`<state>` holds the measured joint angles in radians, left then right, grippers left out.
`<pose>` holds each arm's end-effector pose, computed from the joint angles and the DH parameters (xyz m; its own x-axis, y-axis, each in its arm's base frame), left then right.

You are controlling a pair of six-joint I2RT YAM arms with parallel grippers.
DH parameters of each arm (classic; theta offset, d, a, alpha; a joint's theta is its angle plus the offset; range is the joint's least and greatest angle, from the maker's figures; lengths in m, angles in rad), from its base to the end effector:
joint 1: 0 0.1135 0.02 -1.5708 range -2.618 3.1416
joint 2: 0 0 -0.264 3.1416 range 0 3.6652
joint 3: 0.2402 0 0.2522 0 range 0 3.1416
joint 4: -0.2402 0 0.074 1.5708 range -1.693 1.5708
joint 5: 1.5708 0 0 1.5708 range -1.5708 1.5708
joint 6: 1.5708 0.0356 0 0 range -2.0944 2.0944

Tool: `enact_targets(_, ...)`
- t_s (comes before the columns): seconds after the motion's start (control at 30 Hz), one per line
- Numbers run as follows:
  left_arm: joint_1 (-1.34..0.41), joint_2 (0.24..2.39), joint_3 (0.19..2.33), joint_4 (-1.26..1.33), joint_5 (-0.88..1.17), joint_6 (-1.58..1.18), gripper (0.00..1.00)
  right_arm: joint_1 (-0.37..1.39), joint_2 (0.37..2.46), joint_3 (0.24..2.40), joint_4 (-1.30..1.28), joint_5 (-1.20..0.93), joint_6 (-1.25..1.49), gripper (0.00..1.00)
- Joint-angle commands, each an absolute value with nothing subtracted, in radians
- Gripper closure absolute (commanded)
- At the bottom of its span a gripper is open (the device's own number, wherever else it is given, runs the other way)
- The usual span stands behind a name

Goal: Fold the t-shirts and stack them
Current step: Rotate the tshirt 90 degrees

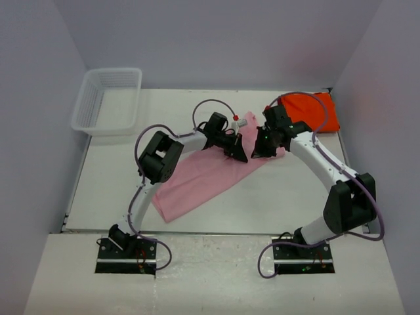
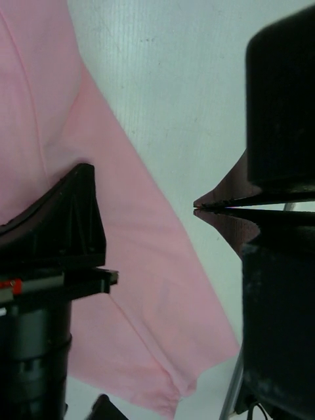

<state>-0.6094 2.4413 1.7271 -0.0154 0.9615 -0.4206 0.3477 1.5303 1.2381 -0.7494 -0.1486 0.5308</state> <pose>0.4069 -0.3196 0.1056 -0.8374 0.2995 -0.4573 0.5334 0.2647 -0.8034 0.2956 0.1127 0.2699 -0.9060 0.2042 -0.3707 0.0596 0.9288 0.3658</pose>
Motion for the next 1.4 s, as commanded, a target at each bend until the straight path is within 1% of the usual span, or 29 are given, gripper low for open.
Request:
enact_targets(0.0, -0.598, 2.485, 1.841, -0.136, 0.931, -0.359, 1.00, 0.348, 1.444, 1.233, -0.750, -0.150, 0.528, 1.00)
enact_targets(0.17, -0.583, 2.589, 2.018, -0.273, 0.822, -0.333, 1.00, 0.350, 1.394, 1.198, -0.746, -0.179, 0.545, 1.00)
enact_targets(0.27, -0.552, 2.623, 2.049, -0.262, 0.766, -0.347, 1.00, 0.350, 1.361, 1.158, -0.735, -0.207, 0.555, 1.00)
enact_targets(0.4, -0.467, 2.625, 2.023, -0.187, 0.768, -0.405, 1.00, 0.367, 1.350, 1.111, -0.715, -0.225, 0.551, 1.00)
enact_targets(0.47, -0.434, 2.614, 1.976, -0.119, 0.776, -0.448, 1.00, 0.382, 1.393, 1.117, -0.724, -0.241, 0.529, 1.00)
enact_targets(0.6, -0.355, 2.574, 1.892, -0.049, 0.792, -0.477, 1.00, 0.506, 1.482, 1.147, -0.683, -0.278, 0.489, 1.00)
enact_targets(0.73, -0.311, 2.539, 1.821, -0.041, 0.796, -0.456, 1.00, 0.603, 1.609, 1.233, -0.644, -0.319, 0.482, 1.00)
enact_targets(0.77, -0.299, 2.524, 1.809, -0.037, 0.796, -0.450, 1.00, 0.638, 1.668, 1.253, -0.640, -0.330, 0.485, 0.99)
enact_targets(0.8, -0.293, 2.514, 1.795, -0.032, 0.798, -0.448, 1.00, 0.659, 1.699, 1.297, -0.640, -0.336, 0.486, 0.95)
enact_targets(0.83, -0.288, 2.507, 1.773, -0.029, 0.804, -0.446, 1.00, 0.678, 1.729, 1.322, -0.640, -0.342, 0.485, 0.88)
enact_targets(0.9, -0.273, 2.485, 1.753, -0.018, 0.807, -0.452, 1.00, 0.731, 1.804, 1.382, -0.646, -0.348, 0.483, 0.77)
enact_targets(0.93, -0.265, 2.476, 1.738, 0.017, 0.813, -0.463, 1.00, 0.762, 1.846, 1.422, -0.650, -0.360, 0.477, 0.60)
enact_targets(1.03, -0.259, 2.465, 1.724, 0.043, 0.836, -0.479, 1.00, 0.811, 1.905, 1.483, -0.676, -0.362, 0.469, 0.31)
enact_targets(1.1, -0.259, 2.461, 1.730, 0.043, 0.842, -0.486, 1.00, 0.847, 1.940, 1.505, -0.695, -0.362, 0.482, 0.29)
enact_targets(1.2, -0.259, 2.460, 1.740, 0.048, 0.851, -0.499, 1.00, 0.871, 1.927, 1.450, -0.634, -0.399, 0.512, 0.30)
enact_targets(1.27, -0.259, 2.462, 1.741, 0.057, 0.862, -0.511, 1.00, 0.882, 1.928, 1.428, -0.585, -0.422, 0.526, 0.30)
enact_targets(1.37, -0.259, 2.462, 1.738, 0.063, 0.868, -0.518, 1.00, 0.913, 1.966, 1.439, -0.580, -0.440, 0.531, 0.35)
